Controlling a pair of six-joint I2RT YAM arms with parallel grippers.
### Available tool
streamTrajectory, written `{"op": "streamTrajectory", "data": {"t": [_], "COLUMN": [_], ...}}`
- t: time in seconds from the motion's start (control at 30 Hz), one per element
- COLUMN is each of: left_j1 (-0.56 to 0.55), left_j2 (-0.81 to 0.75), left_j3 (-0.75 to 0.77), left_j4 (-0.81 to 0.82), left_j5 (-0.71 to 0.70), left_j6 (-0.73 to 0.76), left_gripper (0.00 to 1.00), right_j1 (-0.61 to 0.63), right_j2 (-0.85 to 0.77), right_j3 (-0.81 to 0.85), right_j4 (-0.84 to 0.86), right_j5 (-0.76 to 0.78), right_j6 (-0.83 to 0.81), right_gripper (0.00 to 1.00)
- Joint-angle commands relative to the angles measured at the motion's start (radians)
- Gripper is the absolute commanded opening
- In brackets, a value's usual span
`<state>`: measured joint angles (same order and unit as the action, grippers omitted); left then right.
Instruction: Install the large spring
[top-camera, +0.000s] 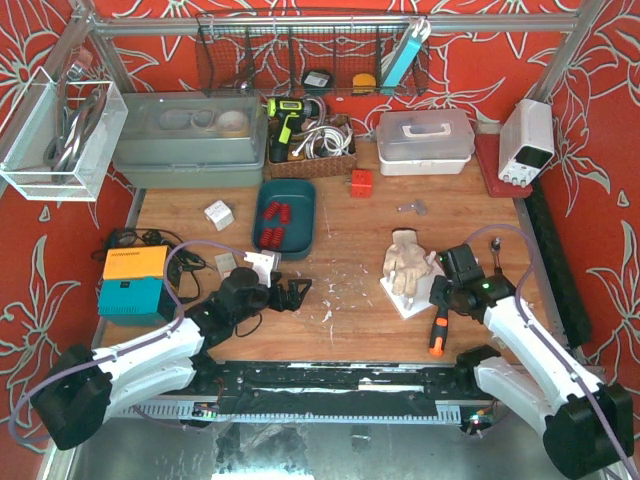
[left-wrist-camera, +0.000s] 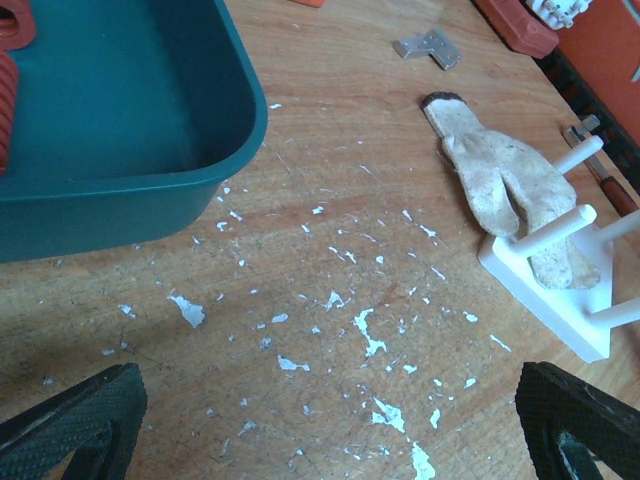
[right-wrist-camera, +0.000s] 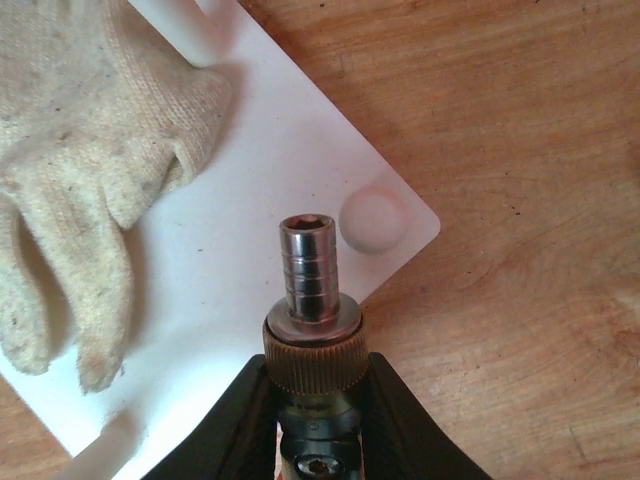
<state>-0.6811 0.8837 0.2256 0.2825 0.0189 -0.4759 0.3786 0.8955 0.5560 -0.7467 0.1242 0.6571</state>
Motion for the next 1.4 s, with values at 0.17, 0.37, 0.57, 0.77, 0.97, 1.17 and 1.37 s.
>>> {"op": "streamTrajectory", "data": {"t": [0.17,0.37,0.57,0.77,0.97,1.17,1.37], "left_j1": [-0.005,-0.005,-0.005,-0.005,-0.005,-0.005,-0.006], "left_j2": [-0.002,0.026,0.076,0.078,0.049,-0.009,-0.072], "left_j3": [-0.020,-0.015,-0.002,0.000,-0.005,-0.038,-0.055], "left_j4": [0.040,0.057,0.087,0.092,0.110,0.176,0.187], "left_j5": [-0.019,0.017,0.105,0.118,0.182,0.284,0.306], "left_j6": [0.007,0.022,0.039,0.041,0.064,0.073,0.088], "left_gripper": [1.00,1.00,1.00,1.00,1.00,1.00,1.00], "right_j1": [0.013,0.012,0.008,-0.017,-0.080,-0.126,-0.166], "right_j2": [-0.147,-0.226,-0.186,-0.120,0.010,0.206,0.438], "right_j3": [0.091,0.132,0.177,0.228,0.253,0.344,0.465], "right_j4": [-0.149,-0.198,-0.195,-0.138,0.093,0.278,0.359], "right_j5": [0.048,0.204,0.411,0.532,0.559,0.513,0.314], "right_j6": [0.067,0.115,0.107,0.034,-0.101,-0.269,-0.483], "right_gripper": [0.00,0.00,0.00,0.00,0.00,0.00,0.00]}}
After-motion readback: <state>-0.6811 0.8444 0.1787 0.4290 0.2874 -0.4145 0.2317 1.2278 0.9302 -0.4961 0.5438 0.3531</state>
